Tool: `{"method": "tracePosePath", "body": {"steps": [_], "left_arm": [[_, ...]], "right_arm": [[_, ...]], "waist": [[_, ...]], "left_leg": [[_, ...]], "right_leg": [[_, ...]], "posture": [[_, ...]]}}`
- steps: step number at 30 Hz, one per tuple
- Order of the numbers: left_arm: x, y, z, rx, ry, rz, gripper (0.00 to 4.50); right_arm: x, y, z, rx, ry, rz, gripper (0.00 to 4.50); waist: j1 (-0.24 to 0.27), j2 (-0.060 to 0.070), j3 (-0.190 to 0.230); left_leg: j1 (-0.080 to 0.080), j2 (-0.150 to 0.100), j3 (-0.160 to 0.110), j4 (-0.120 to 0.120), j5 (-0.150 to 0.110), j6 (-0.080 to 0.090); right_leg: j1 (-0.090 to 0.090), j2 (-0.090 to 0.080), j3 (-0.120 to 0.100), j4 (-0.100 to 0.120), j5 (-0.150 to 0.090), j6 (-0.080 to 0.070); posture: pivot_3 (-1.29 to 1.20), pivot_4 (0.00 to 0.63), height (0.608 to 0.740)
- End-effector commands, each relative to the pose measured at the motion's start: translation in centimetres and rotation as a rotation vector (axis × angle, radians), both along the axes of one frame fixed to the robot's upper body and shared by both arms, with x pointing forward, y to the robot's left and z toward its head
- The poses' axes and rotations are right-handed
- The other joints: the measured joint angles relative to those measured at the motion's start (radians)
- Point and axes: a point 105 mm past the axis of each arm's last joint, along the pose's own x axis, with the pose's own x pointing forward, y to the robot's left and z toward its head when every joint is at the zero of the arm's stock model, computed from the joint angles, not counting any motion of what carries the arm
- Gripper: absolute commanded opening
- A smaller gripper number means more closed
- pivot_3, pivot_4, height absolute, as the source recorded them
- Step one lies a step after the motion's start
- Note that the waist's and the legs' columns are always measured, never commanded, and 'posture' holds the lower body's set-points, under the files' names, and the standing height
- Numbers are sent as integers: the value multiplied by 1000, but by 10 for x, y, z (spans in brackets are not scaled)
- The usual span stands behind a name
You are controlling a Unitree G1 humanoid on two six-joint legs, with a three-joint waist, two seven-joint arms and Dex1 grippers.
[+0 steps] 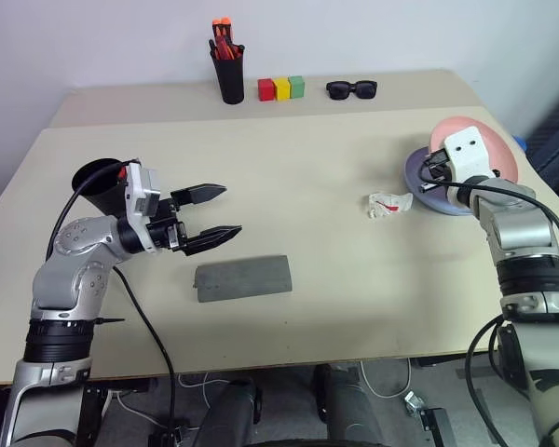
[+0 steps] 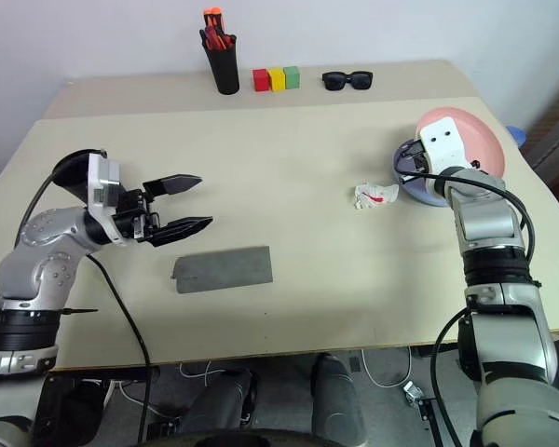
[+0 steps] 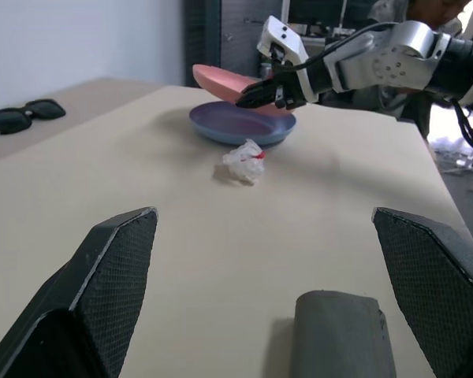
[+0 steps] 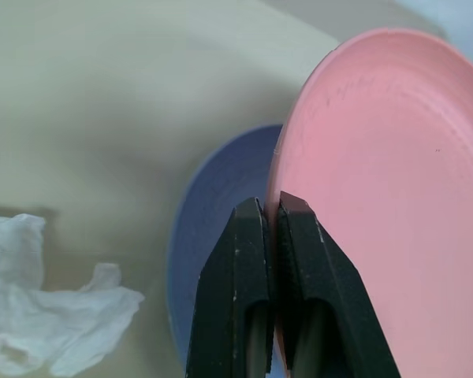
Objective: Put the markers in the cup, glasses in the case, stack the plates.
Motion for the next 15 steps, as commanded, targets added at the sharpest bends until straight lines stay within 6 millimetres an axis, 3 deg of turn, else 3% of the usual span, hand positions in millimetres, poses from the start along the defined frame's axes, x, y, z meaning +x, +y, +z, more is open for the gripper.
{"method": "tracePosePath", "body": {"steps": [1, 5, 8, 11, 15], "left_arm": [[-7, 6, 13, -12, -50, 22, 4500], [-7, 6, 12, -16, -48, 30, 4500], [-6, 6, 12, -19, -46, 31, 4500], [-5, 6, 11, -22, -47, 27, 4500], [-3, 4, 11, -27, -47, 18, 4500]], "right_arm": [[7, 13, 12, 52, -46, 59, 1005], [9, 19, 19, 90, -71, 72, 2952], [7, 31, 38, 206, -146, 123, 4430], [0, 48, 52, 317, -189, 203, 4430], [-14, 67, 47, 374, -144, 280, 4430]], "waist": [[-4, 0, 0], [-6, 0, 0], [-5, 1, 0], [-6, 1, 0], [-3, 1, 0]], "left_leg": [[0, 0, 0, 0, 0, 0], [1, 0, 0, 0, 0, 0], [1, 0, 0, 0, 0, 0], [1, 0, 0, 0, 0, 0], [1, 0, 0, 0, 0, 0]], "right_leg": [[0, 0, 0, 0, 0, 0], [0, 0, 0, 1, 0, 0], [0, 0, 0, 1, 0, 0], [0, 0, 0, 1, 0, 0], [0, 0, 0, 1, 0, 0]], "posture": [[0, 150, 740], [0, 150, 740], [0, 150, 740], [0, 150, 740], [0, 150, 740]]}}
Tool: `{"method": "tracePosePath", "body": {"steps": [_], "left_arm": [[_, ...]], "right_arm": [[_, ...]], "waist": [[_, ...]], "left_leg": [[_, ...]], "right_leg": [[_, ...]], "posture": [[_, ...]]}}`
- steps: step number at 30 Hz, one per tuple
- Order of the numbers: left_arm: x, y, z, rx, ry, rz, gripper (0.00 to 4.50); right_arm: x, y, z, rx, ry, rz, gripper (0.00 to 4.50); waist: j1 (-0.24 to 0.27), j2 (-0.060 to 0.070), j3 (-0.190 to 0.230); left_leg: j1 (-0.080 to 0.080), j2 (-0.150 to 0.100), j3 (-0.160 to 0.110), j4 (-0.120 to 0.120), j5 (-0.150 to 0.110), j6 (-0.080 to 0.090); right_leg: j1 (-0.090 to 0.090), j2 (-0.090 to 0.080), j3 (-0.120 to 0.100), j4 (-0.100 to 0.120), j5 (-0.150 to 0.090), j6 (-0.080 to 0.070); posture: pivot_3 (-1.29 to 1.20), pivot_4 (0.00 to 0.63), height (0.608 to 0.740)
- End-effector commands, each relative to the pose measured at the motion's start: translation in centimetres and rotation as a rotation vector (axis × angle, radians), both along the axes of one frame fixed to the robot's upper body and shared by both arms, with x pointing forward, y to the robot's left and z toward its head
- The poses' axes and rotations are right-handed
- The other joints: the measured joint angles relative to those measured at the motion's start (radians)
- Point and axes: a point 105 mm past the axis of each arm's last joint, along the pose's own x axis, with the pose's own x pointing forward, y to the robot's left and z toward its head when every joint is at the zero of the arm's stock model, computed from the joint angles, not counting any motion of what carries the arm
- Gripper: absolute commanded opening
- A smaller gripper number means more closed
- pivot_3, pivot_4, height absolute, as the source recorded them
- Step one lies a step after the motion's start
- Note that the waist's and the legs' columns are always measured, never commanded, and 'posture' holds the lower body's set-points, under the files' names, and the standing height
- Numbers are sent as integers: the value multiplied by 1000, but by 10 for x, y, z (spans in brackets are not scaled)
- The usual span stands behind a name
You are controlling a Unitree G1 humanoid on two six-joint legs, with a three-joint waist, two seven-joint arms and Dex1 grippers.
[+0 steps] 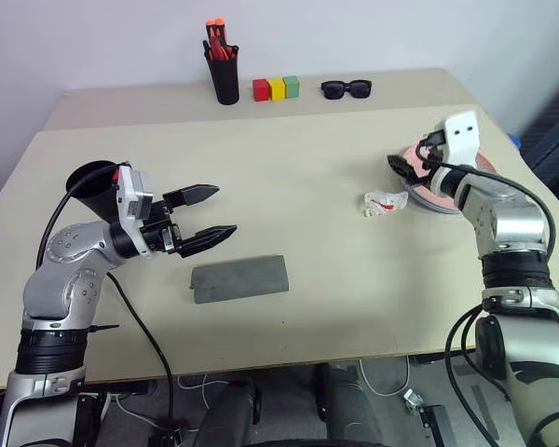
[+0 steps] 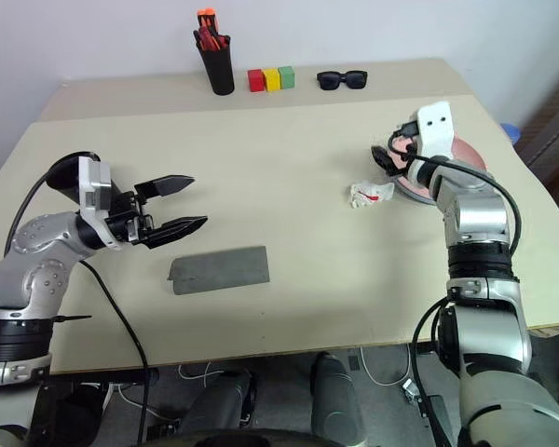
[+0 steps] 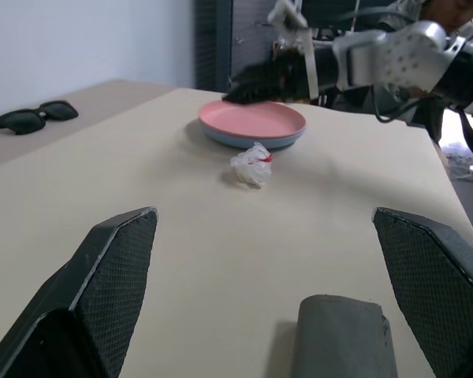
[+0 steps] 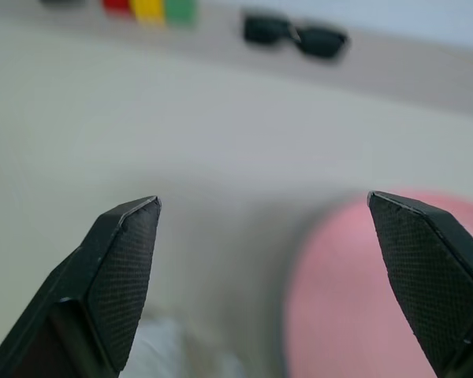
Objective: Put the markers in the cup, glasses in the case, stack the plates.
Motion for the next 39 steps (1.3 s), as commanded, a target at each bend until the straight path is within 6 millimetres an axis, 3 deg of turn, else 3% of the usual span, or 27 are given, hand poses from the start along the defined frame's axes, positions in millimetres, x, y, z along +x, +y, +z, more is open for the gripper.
{"method": "tracePosePath", "body": {"steps": [1, 4, 7, 15, 18, 23, 25, 27, 33, 36, 37, 39], "left_arm": [[-1, -1, 10, -9, -41, -15, 4500], [-1, -1, 9, -7, -42, -20, 4500], [-1, -1, 9, -3, -44, -23, 4500], [-3, 2, 7, 7, -48, -7, 4500], [-4, 4, 7, 7, -45, 1, 4500], [-6, 5, 6, 7, -45, 9, 4500], [-7, 5, 5, 6, -44, 9, 4500], [-7, 4, 4, 4, -42, 8, 4500], [-6, 3, 6, -2, -47, 6, 4500], [-5, 2, 6, -2, -49, 1, 4500], [-5, 1, 6, -2, -50, -2, 4500], [-5, 0, 6, -3, -51, -5, 4500]], "right_arm": [[-13, 14, 2, 9, 2, 72, 4430], [-21, 22, -23, -87, 86, 121, 4430], [-24, 18, -48, -241, 139, 112, 4430], [-19, 16, -81, -223, 254, 77, 4430], [-16, 19, -84, -195, 270, 89, 3558], [-14, 19, -85, -211, 269, 89, 1022], [-12, 19, -76, -187, 239, 89, 23], [-9, 18, -61, -145, 185, 82, 23], [6, -26, -8, -83, -30, -136, 23], [9, -50, -9, -114, -19, -252, 23], [10, -58, -15, -139, 3, -292, 831], [10, -68, -21, -151, 19, -336, 1539]], "waist": [[3, 0, 0], [5, 0, 0], [3, 0, 0], [0, 0, 0], [-1, 0, 0], [1, 0, 0], [2, 0, 0], [1, 0, 0], [1, 0, 0], [1, 0, 0], [1, 0, 0], [3, 0, 0]], "left_leg": [[0, 0, 0, 0, 0, 0], [0, 0, 0, 1, 0, 0], [0, 0, 0, 1, 0, 0], [0, 0, 1, 1, 0, 0], [0, 0, 1, 1, 0, 0], [0, 0, 0, 1, 0, 0], [0, 0, 0, 1, 0, 0], [0, 0, 0, 1, 0, 0], [0, 0, 1, 1, 0, 0], [0, 0, 1, 1, 0, 0], [0, 0, 1, 1, 0, 0], [0, 0, 1, 1, 0, 0]], "right_leg": [[0, 0, 0, 0, 0, 0], [0, 0, 0, 0, 0, 0], [0, 0, 0, 0, 0, 0], [0, 0, 0, 0, 0, 0], [0, 0, 0, 0, 0, 0], [0, 0, 0, 0, 0, 0], [0, 0, 0, 0, 0, 0], [0, 0, 0, 0, 0, 0], [0, 0, 0, 0, 0, 0], [0, 0, 0, 0, 0, 0], [0, 0, 0, 0, 0, 0], [0, 0, 0, 0, 0, 0]], "posture": [[0, 150, 740], [0, 150, 740], [0, 150, 740], [0, 150, 740], [0, 150, 740], [0, 150, 740], [0, 150, 740], [0, 150, 740], [0, 150, 740], [0, 150, 740], [0, 150, 740], [0, 150, 740]]}}
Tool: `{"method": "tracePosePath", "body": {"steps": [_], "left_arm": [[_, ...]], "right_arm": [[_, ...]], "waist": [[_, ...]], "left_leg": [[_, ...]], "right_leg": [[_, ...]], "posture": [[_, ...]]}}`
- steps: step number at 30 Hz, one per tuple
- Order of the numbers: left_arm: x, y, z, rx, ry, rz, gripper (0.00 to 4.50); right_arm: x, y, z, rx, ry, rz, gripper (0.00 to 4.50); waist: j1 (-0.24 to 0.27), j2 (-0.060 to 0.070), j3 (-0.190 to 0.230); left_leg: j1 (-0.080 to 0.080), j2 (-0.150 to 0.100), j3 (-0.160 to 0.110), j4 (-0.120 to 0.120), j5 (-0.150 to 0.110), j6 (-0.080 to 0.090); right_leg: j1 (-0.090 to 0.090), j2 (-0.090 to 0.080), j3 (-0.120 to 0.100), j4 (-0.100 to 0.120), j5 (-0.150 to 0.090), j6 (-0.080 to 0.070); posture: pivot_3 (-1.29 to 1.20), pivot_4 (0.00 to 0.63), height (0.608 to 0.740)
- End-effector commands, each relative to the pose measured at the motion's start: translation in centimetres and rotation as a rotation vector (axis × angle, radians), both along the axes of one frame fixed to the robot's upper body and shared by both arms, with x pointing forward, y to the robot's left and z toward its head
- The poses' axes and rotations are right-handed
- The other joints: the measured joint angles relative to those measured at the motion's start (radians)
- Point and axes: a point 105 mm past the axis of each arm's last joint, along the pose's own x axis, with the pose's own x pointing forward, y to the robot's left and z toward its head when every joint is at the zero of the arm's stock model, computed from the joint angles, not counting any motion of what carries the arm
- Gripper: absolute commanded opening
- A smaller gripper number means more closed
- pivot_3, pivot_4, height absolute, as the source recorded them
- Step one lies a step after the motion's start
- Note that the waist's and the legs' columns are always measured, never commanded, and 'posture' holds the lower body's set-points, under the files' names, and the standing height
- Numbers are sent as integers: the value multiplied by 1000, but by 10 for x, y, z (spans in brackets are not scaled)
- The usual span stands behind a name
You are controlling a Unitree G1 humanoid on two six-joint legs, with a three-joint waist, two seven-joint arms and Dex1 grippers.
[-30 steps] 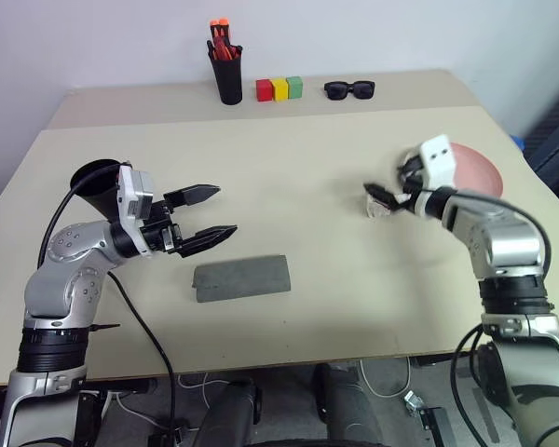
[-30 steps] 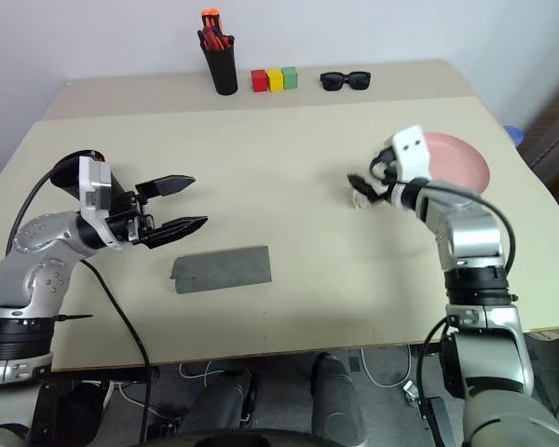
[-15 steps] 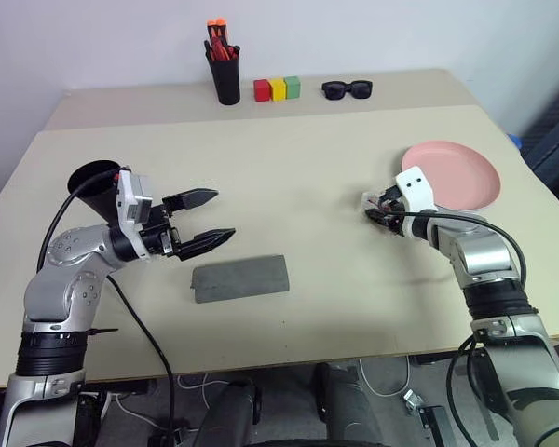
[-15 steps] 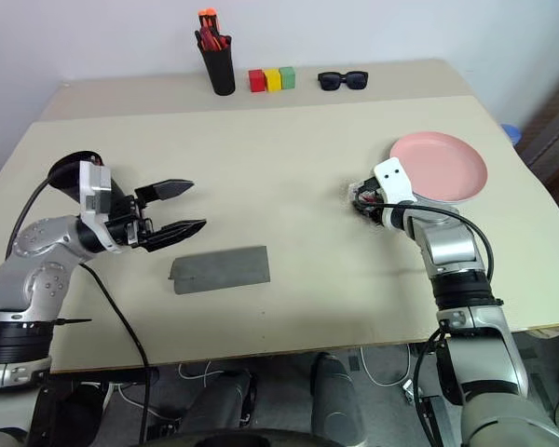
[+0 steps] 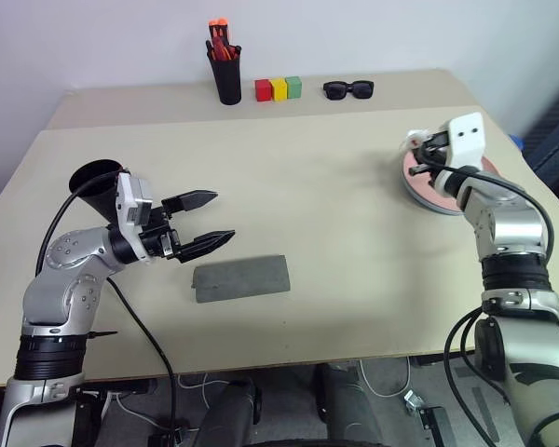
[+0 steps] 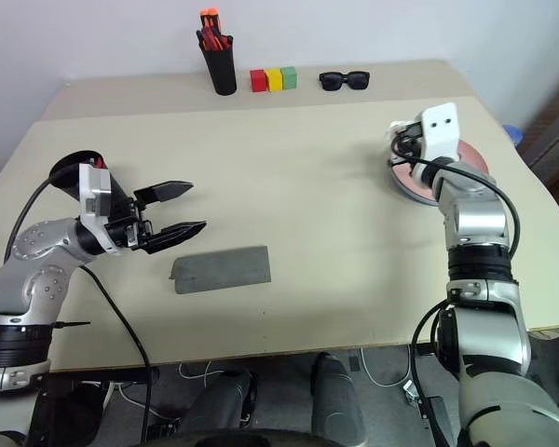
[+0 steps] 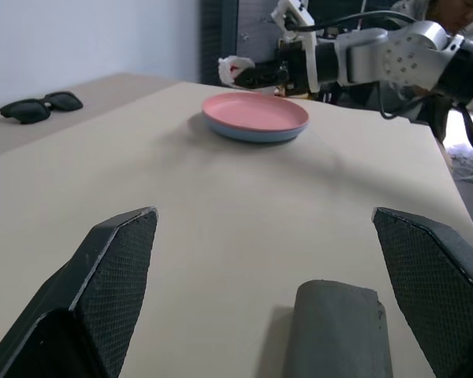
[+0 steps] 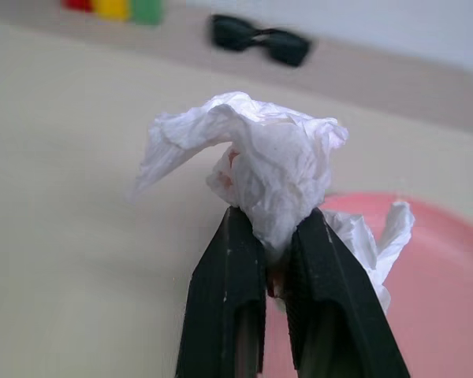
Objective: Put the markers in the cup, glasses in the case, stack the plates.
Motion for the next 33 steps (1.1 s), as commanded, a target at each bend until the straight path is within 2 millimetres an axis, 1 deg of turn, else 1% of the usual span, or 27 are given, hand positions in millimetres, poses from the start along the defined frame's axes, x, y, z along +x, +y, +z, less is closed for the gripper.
{"method": "tracePosePath", "body": {"steps": [1, 4, 5, 6, 8, 10, 11, 12, 14, 16, 18, 20, 21, 22, 24, 27, 30, 32, 33], "left_arm": [[-1, -3, 12, -3, -56, -14, 4500], [-2, -1, 12, 1, -54, -11, 4500], [-2, 0, 12, 2, -54, -7, 4500], [-2, 0, 12, 2, -55, -5, 4500], [-2, 1, 11, 3, -55, 2, 4500], [-2, 3, 11, 1, -55, 11, 4500], [-1, 3, 11, 0, -56, 13, 4500], [-2, 4, 11, 0, -58, 22, 4500], [-3, 8, 10, 4, -64, 41, 4500], [-5, 11, 9, 4, -63, 51, 4500], [-8, 12, 8, 7, -62, 58, 4500], [-11, 15, 6, 10, -59, 70, 4500], [-12, 14, 6, 11, -59, 73, 4500], [-14, 17, 5, 13, -57, 81, 4500], [-16, 20, 3, 17, -53, 93, 4500], [-20, 26, -2, 28, -42, 107, 4500], [-22, 25, -9, 54, -35, 109, 4500], [-23, 30, -11, 59, -32, 113, 4500], [-22, 27, -12, 57, -31, 112, 4500]], "right_arm": [[0, -20, 4, -24, -17, -89, 2144], [2, -17, 6, -60, -23, -86, 3643], [3, -15, 8, -72, -32, -82, 4249], [3, -14, 9, -79, -39, -80, 4474], [4, -7, 22, -55, -105, -50, 4474], [3, 14, 37, 8, -188, 64, 4474], [1, 20, 41, 27, -211, 102, 4474], [-2, 32, 45, 55, -234, 173, 4474], [-11, 58, 47, 87, -244, 331, 4474], [-22, 78, 45, 124, -227, 465, 4474], [-40, 100, 46, 160, -228, 627, 4474], [-62, 122, 44, 177, -210, 793, 4474], [-68, 126, 43, 178, -200, 836, 4474], [-84, 137, 37, 155, -178, 931, 4474], [-105, 145, 26, 104, -133, 1043, 4474], [-132, 150, 6, -2, -71, 1153, 4474], [-143, 142, -3, -58, -48, 1174, 4474], [-149, 140, -5, -84, -47, 1174, 4474], [-151, 135, -5, -88, -36, 1174, 4474]], "waist": [[-1, 0, 0], [-7, 1, 0], [-9, 1, 0], [-10, 1, 0], [-10, 1, 0], [-10, 1, 0], [-12, 1, 0], [-13, 1, 0], [-14, 1, 0], [-14, 1, 0], [-11, 1, 0], [-5, 1, 0], [-4, 1, 0], [-2, 1, 0], [1, 1, 0], [3, 1, 0], [2, 1, 0], [2, 1, 0], [2, 0, 0]], "left_leg": [[0, 0, 0, 0, 0, 0], [0, 0, 0, 0, 0, 0], [0, 0, 0, -1, 0, 0], [1, 0, 0, -1, 0, 0], [1, 0, 0, -1, 0, 0], [1, 0, 0, -1, 0, 0], [1, 0, 1, -1, 0, 0], [1, 0, 0, -1, 0, 0], [1, 0, 0, -1, 0, 0], [1, 1, 0, -1, 0, 0], [0, 1, 0, -1, 0, 0], [0, 1, 0, -1, 0, 1], [0, 1, 0, -1, 0, 1], [1, 1, 0, -1, 0, 1], [1, 1, 0, -1, 0, 1], [1, 1, 0, 0, 0, 1], [1, 1, 0, 0, 0, 1], [1, 1, 1, 1, 0, 1], [1, 1, 1, 1, 0, 1]], "right_leg": [[0, 0, 0, 0, 0, 0], [0, 0, 0, 0, 0, 0], [0, 0, 0, 0, 0, 0], [0, 0, 0, 0, 0, 0], [0, 0, 0, 0, 0, 0], [0, 0, 0, 0, 0, 0], [0, 0, 0, 0, 0, 0], [0, 0, 0, 0, 0, 0], [0, 0, 0, 0, 0, 0], [0, 0, 0, 0, 0, 0], [0, 0, 0, 0, 0, 0], [0, 0, 0, 0, 0, 0], [0, 0, 0, 0, 0, 0], [0, 0, 0, 0, 0, 0], [0, 0, 0, 0, 0, 0], [0, 0, 0, 0, 0, 0], [0, 0, 0, 0, 0, 0], [1, 0, 0, 0, 0, 0], [1, 0, 0, 1, 0, 0]], "posture": [[0, 150, 740], [0, 150, 740], [0, 150, 740], [0, 150, 740], [0, 150, 740], [0, 150, 740], [0, 150, 740], [0, 150, 740], [0, 150, 740], [0, 150, 740], [0, 150, 740], [0, 150, 740], [0, 150, 740], [0, 150, 740], [0, 150, 740], [0, 150, 740], [0, 150, 740], [0, 150, 740], [0, 150, 740]]}}
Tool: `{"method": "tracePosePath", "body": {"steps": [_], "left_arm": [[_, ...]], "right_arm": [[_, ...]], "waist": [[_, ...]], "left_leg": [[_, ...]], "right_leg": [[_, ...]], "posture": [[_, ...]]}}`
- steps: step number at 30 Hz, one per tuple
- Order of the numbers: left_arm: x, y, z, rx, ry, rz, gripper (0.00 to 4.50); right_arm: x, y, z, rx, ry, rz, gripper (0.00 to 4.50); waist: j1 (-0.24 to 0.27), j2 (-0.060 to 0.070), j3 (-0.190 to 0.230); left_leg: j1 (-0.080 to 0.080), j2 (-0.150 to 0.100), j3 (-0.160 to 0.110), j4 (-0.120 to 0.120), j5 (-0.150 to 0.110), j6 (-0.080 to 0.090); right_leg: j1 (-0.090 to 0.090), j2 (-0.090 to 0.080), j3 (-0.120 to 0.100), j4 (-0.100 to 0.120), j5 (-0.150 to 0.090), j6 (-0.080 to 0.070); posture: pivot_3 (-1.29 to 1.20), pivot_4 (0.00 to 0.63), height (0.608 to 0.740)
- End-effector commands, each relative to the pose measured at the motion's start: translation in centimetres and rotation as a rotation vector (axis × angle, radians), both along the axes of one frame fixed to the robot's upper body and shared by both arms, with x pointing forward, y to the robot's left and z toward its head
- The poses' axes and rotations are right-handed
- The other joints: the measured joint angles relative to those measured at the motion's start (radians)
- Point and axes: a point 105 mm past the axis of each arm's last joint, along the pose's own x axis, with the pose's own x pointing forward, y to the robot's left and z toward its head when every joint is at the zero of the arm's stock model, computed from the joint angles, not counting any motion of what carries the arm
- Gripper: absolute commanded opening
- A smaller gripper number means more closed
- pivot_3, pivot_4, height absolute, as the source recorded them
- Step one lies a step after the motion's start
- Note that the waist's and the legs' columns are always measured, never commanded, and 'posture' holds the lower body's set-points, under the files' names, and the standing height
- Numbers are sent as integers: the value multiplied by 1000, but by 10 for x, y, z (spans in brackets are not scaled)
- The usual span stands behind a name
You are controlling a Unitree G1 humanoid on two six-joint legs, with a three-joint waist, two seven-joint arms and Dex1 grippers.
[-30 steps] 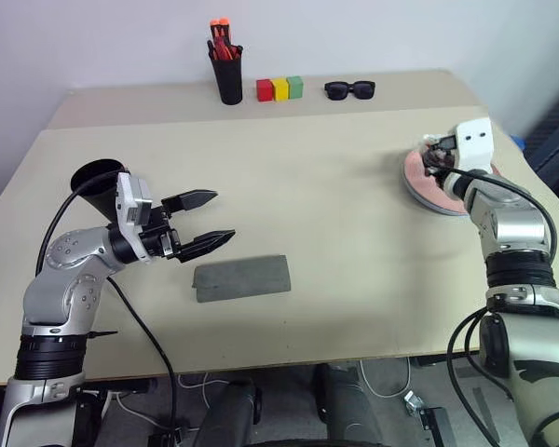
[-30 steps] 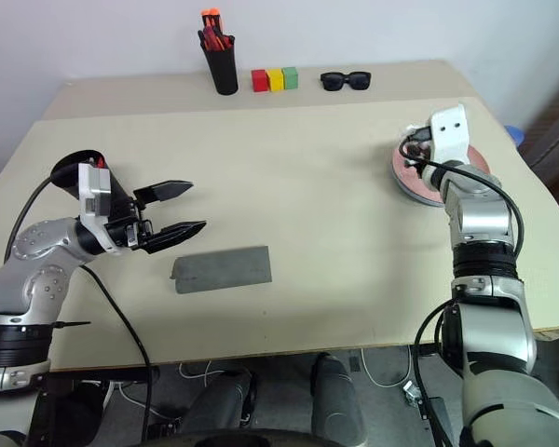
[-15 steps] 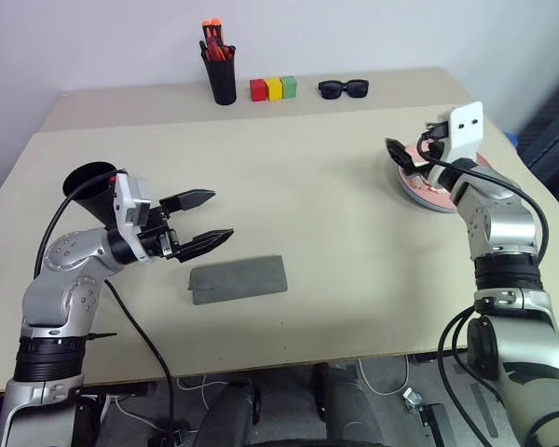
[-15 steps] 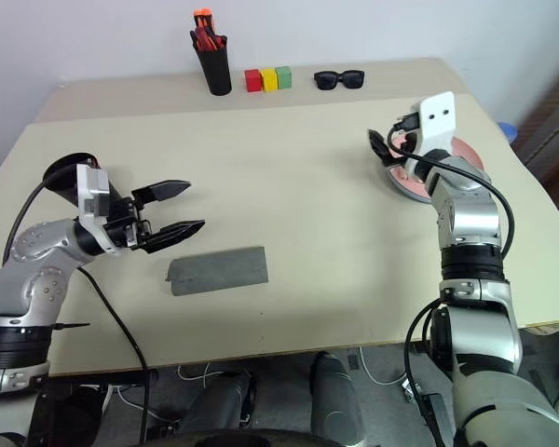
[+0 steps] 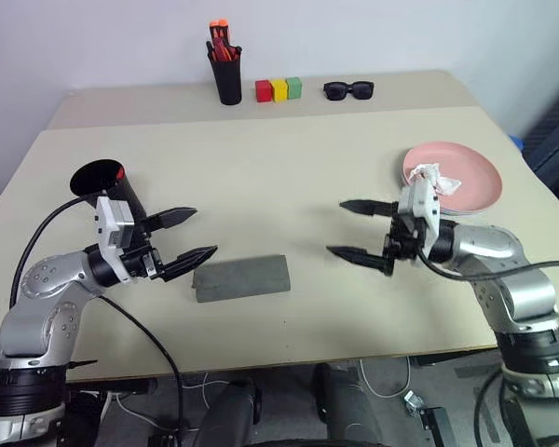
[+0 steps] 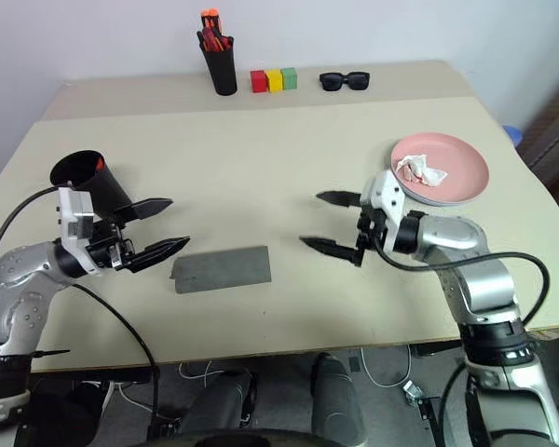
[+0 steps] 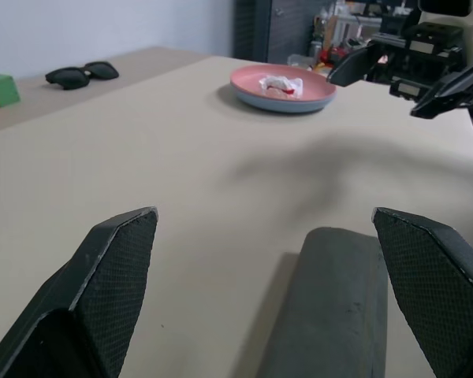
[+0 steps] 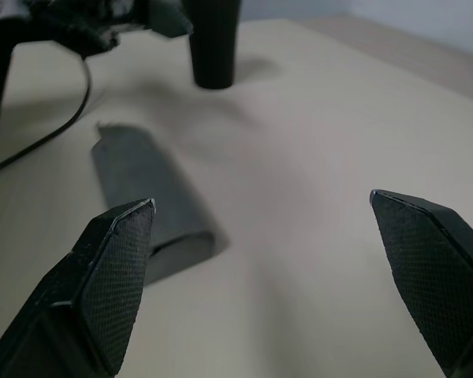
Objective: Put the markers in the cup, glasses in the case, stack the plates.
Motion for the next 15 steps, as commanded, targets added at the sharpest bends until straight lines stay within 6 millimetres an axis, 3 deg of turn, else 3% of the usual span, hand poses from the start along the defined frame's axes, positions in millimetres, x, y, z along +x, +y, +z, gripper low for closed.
{"method": "tracePosePath", "body": {"steps": [1, 8, 15], "left_arm": [[-1, 5, 5, 19, -39, 7, 4500], [8, 0, -8, 14, -6, -23, 4500], [13, -12, -7, -19, -33, -30, 4500]], "right_arm": [[-11, -6, 14, -31, -82, 14, 4474], [-15, -19, 13, -52, -50, -54, 4474], [-9, -21, 23, -60, -77, -81, 4474]], "waist": [[0, 0, 0], [2, 0, 0], [3, 0, 0]], "left_leg": [[0, 0, 0, 0, 0, 0], [0, 0, 0, 0, 0, 0], [0, 0, 0, 1, 0, 0]], "right_leg": [[0, 0, 0, 0, 0, 0], [1, 0, 0, 0, 0, 0], [1, 0, 0, 0, 0, 0]], "posture": [[0, 150, 740], [0, 150, 740], [0, 150, 740]]}}
